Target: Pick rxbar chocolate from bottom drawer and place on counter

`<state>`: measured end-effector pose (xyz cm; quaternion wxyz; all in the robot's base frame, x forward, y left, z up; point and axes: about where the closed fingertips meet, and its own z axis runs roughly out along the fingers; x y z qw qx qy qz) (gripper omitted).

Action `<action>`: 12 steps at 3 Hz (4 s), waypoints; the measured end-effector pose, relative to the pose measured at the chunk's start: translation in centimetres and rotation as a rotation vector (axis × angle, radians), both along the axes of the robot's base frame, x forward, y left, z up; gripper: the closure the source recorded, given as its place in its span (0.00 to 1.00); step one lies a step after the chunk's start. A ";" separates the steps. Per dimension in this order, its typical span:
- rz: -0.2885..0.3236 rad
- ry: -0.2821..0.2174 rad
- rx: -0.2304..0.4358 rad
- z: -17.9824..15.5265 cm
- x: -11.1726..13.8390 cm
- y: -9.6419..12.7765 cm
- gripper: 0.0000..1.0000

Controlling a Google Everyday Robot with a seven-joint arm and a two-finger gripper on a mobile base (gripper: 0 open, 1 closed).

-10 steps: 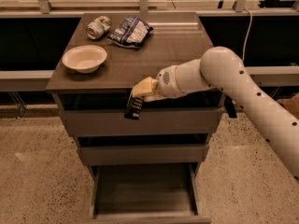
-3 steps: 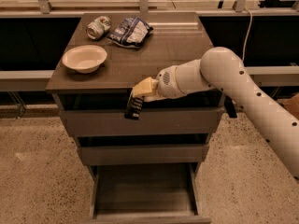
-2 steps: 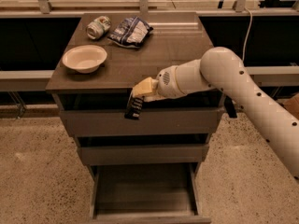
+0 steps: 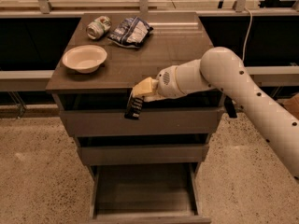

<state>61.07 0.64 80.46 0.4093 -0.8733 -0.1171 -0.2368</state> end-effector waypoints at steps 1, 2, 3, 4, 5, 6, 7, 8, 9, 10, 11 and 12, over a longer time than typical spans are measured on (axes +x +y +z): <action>0.000 0.000 0.000 0.0 0.0 0.0 1.00; 0.000 0.000 0.000 0.0 0.0 0.0 1.00; 0.000 0.000 0.000 0.0 0.0 0.0 1.00; 0.000 0.000 0.000 0.0 0.0 0.0 1.00; 0.000 0.000 0.000 0.0 0.0 0.0 0.98; 0.000 0.000 0.000 0.0 0.0 0.0 0.94; 0.000 0.000 0.000 0.0 0.0 0.0 1.00; 0.000 0.000 0.000 0.0 0.0 0.0 1.00; 0.000 0.000 0.000 0.0 0.0 0.0 1.00; 0.000 0.000 0.000 0.0 0.0 0.0 1.00; 0.000 0.000 0.000 0.0 0.0 0.0 1.00; 0.000 0.000 0.000 0.0 0.0 0.0 1.00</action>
Offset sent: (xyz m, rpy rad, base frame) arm -0.0979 0.0570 0.0043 0.0911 0.1427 -0.1683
